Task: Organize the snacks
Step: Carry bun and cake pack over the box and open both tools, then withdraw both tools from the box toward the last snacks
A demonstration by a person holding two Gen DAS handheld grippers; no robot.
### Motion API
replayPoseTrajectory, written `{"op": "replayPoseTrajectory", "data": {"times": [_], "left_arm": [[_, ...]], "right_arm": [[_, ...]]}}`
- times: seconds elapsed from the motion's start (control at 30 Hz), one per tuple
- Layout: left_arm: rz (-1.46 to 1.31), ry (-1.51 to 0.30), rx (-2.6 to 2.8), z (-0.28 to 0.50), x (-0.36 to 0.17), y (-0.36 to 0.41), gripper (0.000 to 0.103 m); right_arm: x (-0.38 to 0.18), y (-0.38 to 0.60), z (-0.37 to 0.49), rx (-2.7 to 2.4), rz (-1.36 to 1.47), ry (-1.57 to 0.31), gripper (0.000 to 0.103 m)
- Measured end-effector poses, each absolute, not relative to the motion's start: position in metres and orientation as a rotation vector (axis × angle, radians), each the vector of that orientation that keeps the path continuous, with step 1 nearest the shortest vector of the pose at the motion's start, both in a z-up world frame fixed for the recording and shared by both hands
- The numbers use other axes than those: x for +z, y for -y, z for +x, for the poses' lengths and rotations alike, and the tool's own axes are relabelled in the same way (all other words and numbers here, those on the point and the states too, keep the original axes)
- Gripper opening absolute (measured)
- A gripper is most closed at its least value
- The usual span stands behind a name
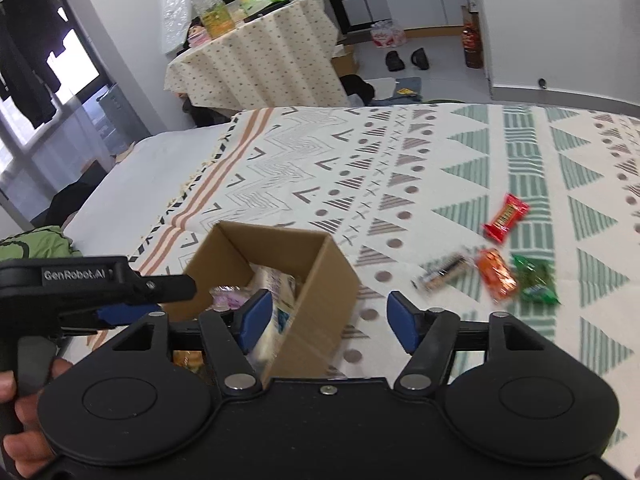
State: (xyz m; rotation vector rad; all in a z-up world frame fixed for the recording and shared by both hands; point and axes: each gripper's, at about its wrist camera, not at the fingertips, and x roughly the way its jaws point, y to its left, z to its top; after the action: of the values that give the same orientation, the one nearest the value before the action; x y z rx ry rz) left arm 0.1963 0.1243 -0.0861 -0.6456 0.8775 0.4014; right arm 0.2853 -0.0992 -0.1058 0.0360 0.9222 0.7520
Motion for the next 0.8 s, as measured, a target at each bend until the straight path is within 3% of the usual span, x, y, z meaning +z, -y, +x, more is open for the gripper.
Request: {"op": "replayPoseTrajectory", "data": {"times": [0.23, 0.8], "left_arm": [[-0.597, -0.888, 0.388, 0.199, -0.077, -0.096, 0.083], [-0.456, -0.929, 0.267, 0.225, -0.067, -0.022, 0.092]], "right_arm": [[-0.106, 0.139, 0.281, 0.694, 0.078, -0.911, 0.077], [-0.115, 0.219, 0.286, 0.577, 0.165, -0.884, 0.094]]}}
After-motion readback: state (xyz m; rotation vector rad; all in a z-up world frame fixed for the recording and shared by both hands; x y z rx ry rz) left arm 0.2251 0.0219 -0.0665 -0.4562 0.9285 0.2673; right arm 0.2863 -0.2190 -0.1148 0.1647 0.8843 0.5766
